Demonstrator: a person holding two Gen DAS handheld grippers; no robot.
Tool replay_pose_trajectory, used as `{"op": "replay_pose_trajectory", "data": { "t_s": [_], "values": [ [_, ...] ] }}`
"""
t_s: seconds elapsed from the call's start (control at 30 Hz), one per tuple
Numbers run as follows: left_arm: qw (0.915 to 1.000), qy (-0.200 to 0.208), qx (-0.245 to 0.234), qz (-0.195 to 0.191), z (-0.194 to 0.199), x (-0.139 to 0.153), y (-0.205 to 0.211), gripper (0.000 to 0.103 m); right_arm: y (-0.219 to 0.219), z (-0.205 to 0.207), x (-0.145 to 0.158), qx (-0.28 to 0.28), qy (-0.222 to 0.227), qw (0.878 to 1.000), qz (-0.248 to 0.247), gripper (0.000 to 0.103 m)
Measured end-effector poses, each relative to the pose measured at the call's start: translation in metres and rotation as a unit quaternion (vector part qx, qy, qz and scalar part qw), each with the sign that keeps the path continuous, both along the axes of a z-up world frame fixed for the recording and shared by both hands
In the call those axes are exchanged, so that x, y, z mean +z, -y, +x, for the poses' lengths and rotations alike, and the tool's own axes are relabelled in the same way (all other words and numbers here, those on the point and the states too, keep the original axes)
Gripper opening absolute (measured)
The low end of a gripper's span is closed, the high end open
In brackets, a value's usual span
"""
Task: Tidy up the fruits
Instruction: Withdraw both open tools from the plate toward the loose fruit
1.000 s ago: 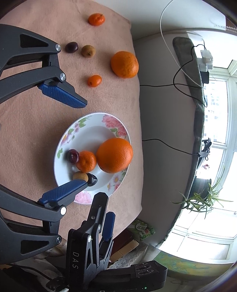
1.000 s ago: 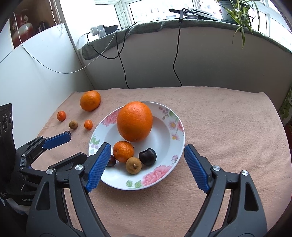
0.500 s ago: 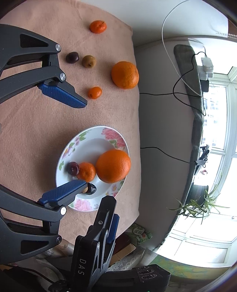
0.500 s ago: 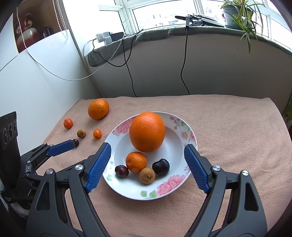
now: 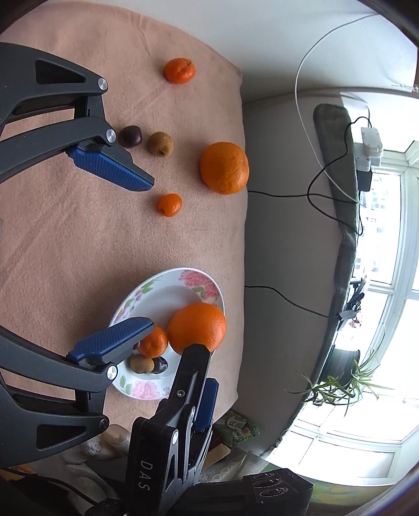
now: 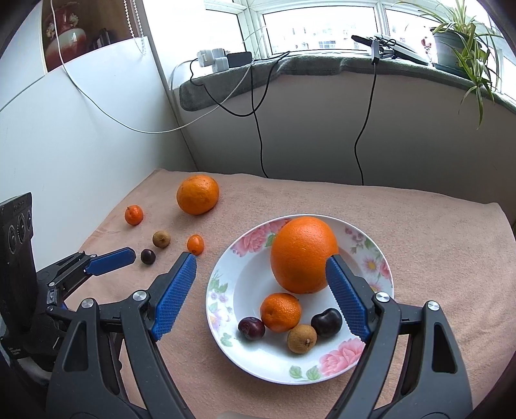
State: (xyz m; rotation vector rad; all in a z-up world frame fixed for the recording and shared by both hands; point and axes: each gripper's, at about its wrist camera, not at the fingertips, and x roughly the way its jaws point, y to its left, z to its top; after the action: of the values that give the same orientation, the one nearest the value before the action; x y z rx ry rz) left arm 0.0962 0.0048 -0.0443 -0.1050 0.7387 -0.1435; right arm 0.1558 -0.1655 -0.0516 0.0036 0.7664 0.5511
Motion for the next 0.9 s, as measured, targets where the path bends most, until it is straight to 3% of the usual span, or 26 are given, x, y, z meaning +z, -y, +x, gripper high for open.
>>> {"op": "replay_pose_trajectory", "data": {
  "t_s": [0.9],
  "values": [
    [0.9961,-0.027,0.081,-0.023,-0.009,-0.029,-0.089,0.08,-0.102,0.018,-0.017,0.13,-0.021,0.99,-0.055,0.085]
  ]
}}
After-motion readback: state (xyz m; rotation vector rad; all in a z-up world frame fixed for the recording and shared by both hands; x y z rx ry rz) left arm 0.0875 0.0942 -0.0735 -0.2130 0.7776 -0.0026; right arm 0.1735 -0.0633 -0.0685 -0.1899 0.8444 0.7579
